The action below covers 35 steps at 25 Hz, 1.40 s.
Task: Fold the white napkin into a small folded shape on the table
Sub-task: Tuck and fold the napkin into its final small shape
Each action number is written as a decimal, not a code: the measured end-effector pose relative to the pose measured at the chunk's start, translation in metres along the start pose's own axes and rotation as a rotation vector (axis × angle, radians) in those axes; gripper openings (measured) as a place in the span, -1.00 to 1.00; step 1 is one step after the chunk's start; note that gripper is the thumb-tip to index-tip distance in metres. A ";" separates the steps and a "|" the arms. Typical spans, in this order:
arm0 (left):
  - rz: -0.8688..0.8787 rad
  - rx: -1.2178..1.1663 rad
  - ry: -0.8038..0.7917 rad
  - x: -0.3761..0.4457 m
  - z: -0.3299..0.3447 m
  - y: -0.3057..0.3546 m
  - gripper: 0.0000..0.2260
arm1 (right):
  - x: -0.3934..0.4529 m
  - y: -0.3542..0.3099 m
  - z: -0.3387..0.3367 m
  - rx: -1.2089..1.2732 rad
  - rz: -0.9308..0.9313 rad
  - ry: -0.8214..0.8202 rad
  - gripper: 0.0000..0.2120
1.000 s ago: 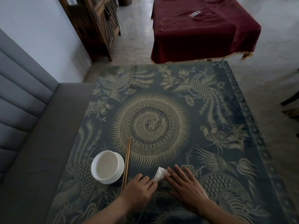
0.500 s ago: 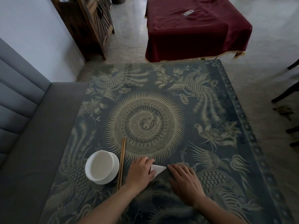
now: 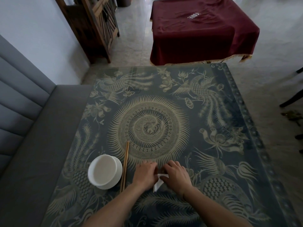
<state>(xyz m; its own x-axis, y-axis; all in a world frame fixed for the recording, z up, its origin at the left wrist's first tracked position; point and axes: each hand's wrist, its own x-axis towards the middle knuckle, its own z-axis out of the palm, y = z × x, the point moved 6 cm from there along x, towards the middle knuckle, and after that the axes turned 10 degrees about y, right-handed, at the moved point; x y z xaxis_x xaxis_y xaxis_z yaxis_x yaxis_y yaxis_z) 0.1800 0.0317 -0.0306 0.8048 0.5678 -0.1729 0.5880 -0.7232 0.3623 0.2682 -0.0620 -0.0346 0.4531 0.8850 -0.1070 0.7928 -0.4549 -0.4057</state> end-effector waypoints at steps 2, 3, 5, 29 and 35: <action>-0.006 -0.049 0.004 -0.002 -0.001 -0.001 -0.87 | 0.004 -0.002 0.002 0.004 0.001 -0.014 -0.78; -0.011 -0.058 0.008 -0.002 -0.002 -0.002 -0.88 | 0.004 -0.004 0.003 -0.007 -0.009 -0.019 -0.77; -0.006 -0.042 0.018 -0.004 -0.003 -0.003 -0.86 | 0.003 -0.007 0.005 -0.036 -0.051 -0.014 -0.75; -0.568 -0.881 -0.118 -0.017 0.005 -0.015 -0.65 | -0.017 0.037 0.007 1.082 0.668 -0.075 -0.89; -0.768 -1.241 -0.039 -0.021 0.004 -0.005 -0.91 | -0.027 0.026 0.009 1.325 0.769 0.021 -0.87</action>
<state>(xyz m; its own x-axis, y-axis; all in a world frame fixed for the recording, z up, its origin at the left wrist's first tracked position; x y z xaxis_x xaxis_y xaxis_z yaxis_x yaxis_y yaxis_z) 0.1607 0.0218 -0.0325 0.3446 0.6244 -0.7010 0.4349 0.5556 0.7086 0.2726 -0.0965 -0.0503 0.5855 0.4768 -0.6557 -0.5468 -0.3649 -0.7536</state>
